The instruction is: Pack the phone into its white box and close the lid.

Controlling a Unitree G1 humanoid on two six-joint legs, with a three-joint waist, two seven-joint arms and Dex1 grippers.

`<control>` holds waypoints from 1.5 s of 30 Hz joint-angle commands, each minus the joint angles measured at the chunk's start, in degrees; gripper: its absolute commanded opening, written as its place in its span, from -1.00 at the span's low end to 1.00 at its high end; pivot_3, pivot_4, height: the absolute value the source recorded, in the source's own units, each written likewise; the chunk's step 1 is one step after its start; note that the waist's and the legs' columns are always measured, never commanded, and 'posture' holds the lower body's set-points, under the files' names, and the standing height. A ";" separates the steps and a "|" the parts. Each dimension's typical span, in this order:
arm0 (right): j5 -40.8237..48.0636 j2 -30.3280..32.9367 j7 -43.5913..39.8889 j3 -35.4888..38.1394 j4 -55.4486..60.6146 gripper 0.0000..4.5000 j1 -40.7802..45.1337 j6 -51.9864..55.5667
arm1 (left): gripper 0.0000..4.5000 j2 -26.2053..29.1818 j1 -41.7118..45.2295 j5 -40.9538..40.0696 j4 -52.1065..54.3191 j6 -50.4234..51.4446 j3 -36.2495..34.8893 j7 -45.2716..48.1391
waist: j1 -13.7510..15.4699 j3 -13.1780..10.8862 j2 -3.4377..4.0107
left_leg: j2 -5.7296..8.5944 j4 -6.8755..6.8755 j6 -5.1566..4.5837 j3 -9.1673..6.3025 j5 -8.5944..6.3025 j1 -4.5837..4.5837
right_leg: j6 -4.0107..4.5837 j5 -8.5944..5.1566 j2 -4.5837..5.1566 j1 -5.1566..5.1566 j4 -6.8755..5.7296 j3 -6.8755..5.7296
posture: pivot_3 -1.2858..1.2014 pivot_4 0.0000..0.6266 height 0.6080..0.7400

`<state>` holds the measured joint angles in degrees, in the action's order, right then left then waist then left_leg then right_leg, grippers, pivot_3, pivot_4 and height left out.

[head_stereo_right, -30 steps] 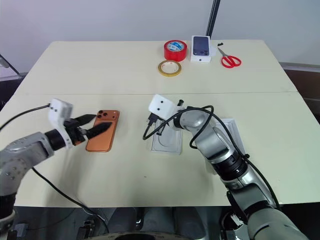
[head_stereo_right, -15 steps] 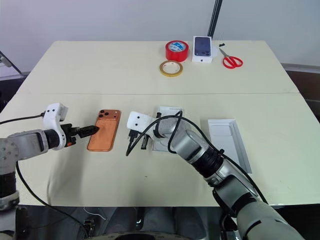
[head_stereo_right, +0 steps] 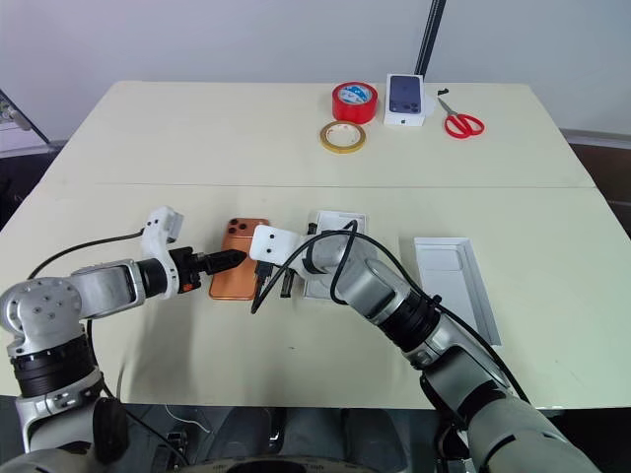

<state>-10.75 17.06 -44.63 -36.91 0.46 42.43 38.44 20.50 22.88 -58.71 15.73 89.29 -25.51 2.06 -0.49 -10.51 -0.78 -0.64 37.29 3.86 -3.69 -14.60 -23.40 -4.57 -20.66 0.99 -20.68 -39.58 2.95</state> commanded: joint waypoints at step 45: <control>16.35 18.21 -13.17 27.46 25.35 -1.00 -11.53 -5.81 | -1.00 -3.48 -1.40 -49.17 -6.02 -24.02 6.60 -32.35 | 1.34 -0.06 -0.25 | 0.07 -0.02 0.22 -0.21 0.11 -0.18 | -0.02 0.01 0.10 0.11 0.38 -0.16 | 0.03 -0.52 1.00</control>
<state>1.86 33.86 -55.46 -14.65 22.09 30.95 33.30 17.39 19.25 -104.04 6.49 68.26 -21.80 -29.59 0.84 -10.56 -1.03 -0.51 37.32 3.84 -3.89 -14.62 -23.59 -4.62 -20.63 1.15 -20.53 -39.17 2.78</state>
